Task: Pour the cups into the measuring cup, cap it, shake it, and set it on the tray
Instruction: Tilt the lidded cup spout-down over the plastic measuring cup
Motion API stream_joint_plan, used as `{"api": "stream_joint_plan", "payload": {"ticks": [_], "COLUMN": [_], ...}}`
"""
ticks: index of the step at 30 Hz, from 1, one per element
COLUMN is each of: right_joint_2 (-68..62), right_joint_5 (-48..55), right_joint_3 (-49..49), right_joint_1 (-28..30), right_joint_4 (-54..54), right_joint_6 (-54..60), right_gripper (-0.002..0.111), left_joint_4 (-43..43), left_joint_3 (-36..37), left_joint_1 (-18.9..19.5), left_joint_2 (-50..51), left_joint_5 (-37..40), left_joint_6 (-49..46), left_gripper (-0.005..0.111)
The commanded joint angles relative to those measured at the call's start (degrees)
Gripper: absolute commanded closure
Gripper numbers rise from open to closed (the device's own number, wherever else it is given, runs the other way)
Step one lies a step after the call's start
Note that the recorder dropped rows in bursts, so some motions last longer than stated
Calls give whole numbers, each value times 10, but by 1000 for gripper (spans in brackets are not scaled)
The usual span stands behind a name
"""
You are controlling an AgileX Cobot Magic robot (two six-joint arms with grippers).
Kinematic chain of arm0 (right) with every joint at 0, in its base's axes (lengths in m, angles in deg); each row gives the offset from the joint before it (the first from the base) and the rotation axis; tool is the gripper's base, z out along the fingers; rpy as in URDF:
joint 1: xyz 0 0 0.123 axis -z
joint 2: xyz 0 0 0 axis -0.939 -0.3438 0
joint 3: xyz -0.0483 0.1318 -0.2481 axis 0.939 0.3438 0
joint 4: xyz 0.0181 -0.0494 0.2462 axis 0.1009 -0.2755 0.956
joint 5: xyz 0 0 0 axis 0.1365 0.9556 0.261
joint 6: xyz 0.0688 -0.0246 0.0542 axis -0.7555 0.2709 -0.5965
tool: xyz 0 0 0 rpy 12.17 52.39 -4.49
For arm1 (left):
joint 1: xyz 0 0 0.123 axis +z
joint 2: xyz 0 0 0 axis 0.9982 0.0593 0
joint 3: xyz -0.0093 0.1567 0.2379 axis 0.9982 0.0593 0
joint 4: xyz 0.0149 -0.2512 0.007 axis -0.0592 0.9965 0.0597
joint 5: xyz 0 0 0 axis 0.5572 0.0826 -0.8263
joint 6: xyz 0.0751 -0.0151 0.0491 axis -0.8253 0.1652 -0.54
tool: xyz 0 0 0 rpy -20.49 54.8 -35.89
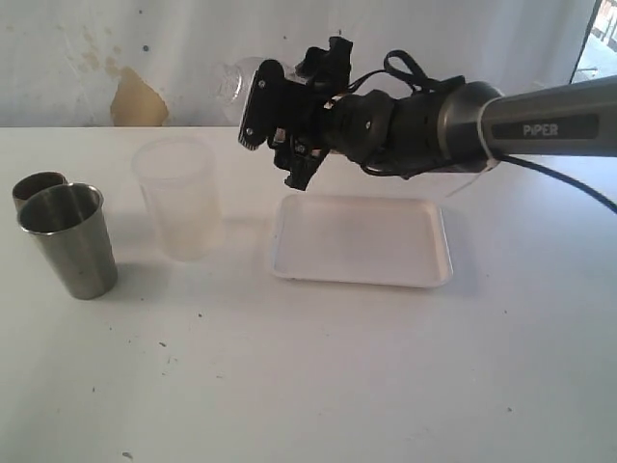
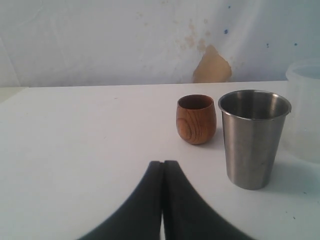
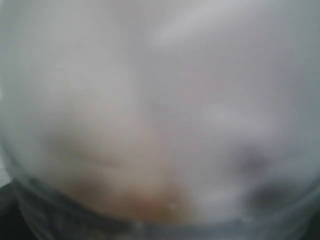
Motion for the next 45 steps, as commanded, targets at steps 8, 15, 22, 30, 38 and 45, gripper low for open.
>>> {"api": "stream_joint_plan", "payload": {"ticks": [8, 15, 22, 30, 38, 45], "right_joint_2": [-21, -47, -72, -75, -75, -75], "right_joint_5": [-140, -164, -221, -286, -287, -280], "right_joint_3": [-43, -80, -85, -85, -85, -85], "right_joint_1": [-24, -56, -61, -61, -61, -61], "right_joint_4": [85, 151, 74, -1, -80, -79], "right_joint_6": [238, 294, 294, 294, 294, 294], "right_gripper": [108, 108, 108, 108, 108, 108], "left_joint_4": [-2, -2, -2, -2, -2, -2], "left_joint_3": [2, 2, 2, 2, 2, 2], "left_joint_1": [0, 0, 0, 0, 0, 0], "left_joint_2": [-2, -2, -2, -2, -2, -2], "left_joint_5": [-3, -3, -3, -3, -3, -3], "left_joint_6": [1, 1, 1, 1, 1, 1], "left_gripper": [107, 107, 107, 107, 107, 107]}}
